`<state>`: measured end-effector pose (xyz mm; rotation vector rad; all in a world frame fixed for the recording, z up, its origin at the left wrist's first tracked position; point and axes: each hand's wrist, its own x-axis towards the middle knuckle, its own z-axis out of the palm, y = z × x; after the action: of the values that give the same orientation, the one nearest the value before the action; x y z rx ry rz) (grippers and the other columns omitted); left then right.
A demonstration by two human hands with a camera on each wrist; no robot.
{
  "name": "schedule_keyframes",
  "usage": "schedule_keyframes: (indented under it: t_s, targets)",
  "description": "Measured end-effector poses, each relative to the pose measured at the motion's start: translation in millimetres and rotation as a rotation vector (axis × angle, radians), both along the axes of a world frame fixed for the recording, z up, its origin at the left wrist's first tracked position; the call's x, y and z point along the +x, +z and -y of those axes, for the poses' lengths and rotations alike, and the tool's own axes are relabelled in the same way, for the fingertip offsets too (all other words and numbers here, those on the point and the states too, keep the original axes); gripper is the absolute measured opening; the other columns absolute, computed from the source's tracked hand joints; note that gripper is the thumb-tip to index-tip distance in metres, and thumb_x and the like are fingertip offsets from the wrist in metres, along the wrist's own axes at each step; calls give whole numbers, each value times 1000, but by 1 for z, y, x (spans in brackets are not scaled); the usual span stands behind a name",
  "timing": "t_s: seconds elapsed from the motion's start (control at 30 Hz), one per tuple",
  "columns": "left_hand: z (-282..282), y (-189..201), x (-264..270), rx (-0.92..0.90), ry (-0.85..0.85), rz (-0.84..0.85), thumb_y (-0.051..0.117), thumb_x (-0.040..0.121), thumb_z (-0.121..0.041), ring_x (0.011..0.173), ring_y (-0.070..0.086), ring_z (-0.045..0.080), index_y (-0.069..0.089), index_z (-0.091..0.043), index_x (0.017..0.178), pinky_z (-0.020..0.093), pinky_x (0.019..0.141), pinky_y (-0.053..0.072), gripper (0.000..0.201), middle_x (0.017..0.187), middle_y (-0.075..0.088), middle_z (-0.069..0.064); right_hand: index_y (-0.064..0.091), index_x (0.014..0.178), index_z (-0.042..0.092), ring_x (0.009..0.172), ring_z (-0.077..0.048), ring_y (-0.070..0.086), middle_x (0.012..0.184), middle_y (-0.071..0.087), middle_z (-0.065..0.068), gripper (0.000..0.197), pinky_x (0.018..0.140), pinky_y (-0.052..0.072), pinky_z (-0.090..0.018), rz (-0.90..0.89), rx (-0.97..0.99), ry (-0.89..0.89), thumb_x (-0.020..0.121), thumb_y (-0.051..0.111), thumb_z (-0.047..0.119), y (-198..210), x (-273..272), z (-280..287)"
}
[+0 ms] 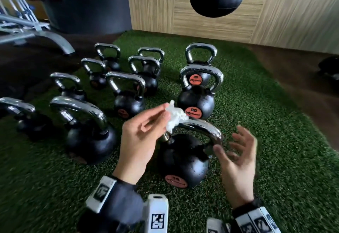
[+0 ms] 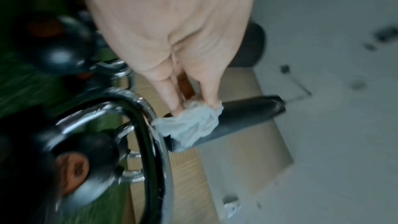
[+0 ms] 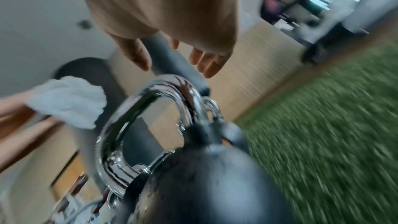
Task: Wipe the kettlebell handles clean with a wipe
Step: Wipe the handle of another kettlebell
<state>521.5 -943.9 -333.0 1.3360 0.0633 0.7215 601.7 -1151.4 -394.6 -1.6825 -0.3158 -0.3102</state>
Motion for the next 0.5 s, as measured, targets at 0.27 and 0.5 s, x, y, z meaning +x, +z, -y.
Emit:
schedule_keyframes:
  t_s: [0.27, 0.5]
  targets:
    - [3, 5, 44, 1002, 125, 56, 77, 92, -18, 109, 69, -5, 79, -17, 114, 22, 99, 54, 22, 115, 77, -9, 71, 100, 23, 93, -12, 72, 96, 76, 4, 39, 85, 59, -44, -273, 9, 65, 74, 76, 52, -59, 14, -40]
    - [-34, -13, 38, 839, 279, 51, 72, 94, -26, 107, 68, -9, 79, -17, 113, 15, 93, 55, 22, 113, 71, -23, 69, 99, 25, 85, 14, 64, 91, 72, 14, 55, 62, 45, -2, -157, -148, 94, 71, 63, 71, -60, 17, -30]
